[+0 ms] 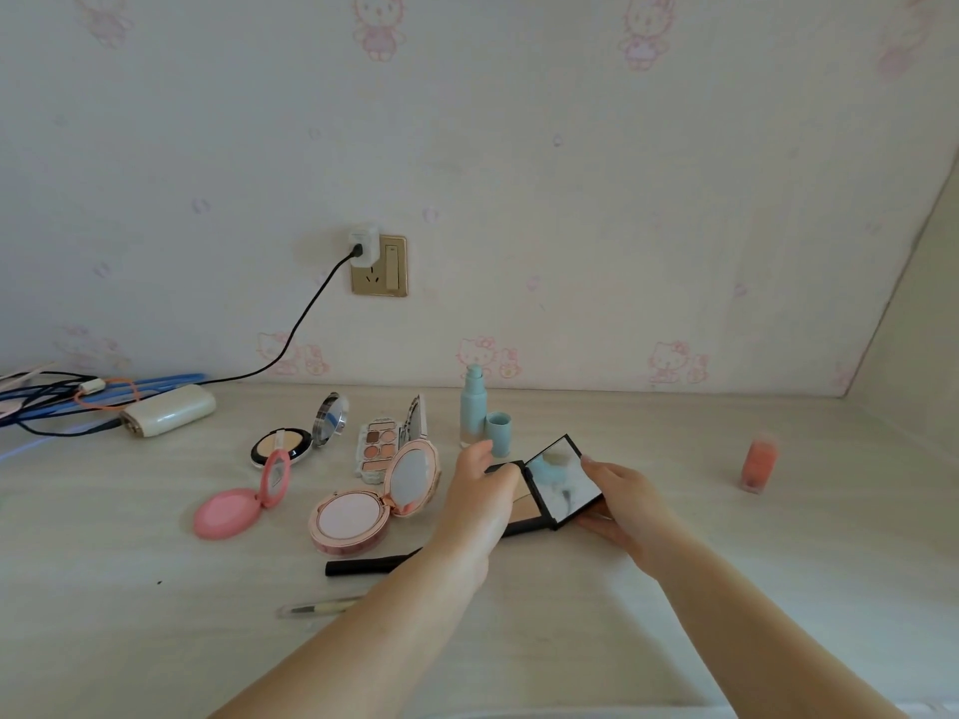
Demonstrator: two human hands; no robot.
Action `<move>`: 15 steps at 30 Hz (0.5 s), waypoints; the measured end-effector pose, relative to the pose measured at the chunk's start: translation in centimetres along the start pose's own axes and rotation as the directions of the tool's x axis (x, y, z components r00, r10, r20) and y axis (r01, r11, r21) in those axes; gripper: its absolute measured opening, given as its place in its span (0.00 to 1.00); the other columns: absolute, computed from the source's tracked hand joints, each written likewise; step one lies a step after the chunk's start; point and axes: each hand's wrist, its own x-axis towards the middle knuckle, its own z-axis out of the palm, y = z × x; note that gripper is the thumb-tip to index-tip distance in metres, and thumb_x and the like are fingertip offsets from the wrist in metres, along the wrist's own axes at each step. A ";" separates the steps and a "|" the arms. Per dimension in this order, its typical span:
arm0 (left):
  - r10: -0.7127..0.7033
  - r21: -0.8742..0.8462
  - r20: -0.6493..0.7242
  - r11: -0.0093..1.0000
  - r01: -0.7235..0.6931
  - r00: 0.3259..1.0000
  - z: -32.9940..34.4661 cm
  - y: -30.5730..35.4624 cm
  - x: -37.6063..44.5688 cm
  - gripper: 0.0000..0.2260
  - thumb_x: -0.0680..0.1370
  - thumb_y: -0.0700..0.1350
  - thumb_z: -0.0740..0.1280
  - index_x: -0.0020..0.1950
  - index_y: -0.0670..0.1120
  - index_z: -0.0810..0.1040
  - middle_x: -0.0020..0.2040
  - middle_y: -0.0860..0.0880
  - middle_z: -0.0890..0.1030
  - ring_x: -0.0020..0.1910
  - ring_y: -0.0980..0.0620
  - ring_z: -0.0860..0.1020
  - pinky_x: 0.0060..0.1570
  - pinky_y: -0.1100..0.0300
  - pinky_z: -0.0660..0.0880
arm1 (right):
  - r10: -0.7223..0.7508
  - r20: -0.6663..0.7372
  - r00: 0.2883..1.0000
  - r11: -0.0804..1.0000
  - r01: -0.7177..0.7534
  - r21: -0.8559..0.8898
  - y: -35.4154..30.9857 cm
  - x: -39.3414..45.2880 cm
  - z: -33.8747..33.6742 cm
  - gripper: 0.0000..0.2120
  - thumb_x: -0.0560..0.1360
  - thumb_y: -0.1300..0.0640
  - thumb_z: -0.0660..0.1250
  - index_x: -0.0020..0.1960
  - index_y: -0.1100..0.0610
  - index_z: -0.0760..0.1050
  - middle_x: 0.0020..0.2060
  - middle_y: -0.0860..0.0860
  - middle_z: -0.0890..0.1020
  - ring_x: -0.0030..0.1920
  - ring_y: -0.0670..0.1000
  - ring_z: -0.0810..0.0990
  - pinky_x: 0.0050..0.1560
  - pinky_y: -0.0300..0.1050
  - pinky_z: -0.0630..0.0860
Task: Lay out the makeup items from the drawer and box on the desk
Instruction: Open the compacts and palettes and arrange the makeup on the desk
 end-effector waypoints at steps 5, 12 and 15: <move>0.001 -0.020 -0.002 1.000 -0.001 1.000 0.4 0.5 0.0 0.23 0.78 0.40 0.58 0.73 0.51 0.62 0.70 0.53 0.68 0.64 0.56 0.68 0.57 0.60 0.63 | -0.014 0.001 1.000 0.999 0.014 0.041 0.4 0.5 -0.6 0.13 0.78 0.53 0.63 0.58 0.57 0.77 0.51 0.55 0.83 0.52 0.54 0.82 0.57 0.50 0.78; -0.007 -0.035 -0.008 0.999 0.006 1.000 1.4 0.8 0.2 0.23 0.77 0.40 0.59 0.71 0.51 0.64 0.69 0.53 0.69 0.64 0.55 0.69 0.66 0.55 0.66 | -0.066 -0.018 0.998 0.998 0.066 0.021 0.2 0.1 -1.4 0.09 0.78 0.57 0.62 0.51 0.57 0.80 0.48 0.54 0.84 0.51 0.53 0.82 0.52 0.45 0.78; -0.012 -0.049 -0.016 0.999 0.011 1.000 1.7 0.9 0.2 0.21 0.77 0.40 0.59 0.70 0.51 0.65 0.67 0.53 0.70 0.57 0.57 0.72 0.63 0.57 0.68 | -0.085 -0.025 0.996 0.996 0.085 0.002 0.2 0.2 -1.5 0.08 0.78 0.57 0.62 0.47 0.55 0.80 0.45 0.53 0.84 0.50 0.54 0.82 0.57 0.49 0.77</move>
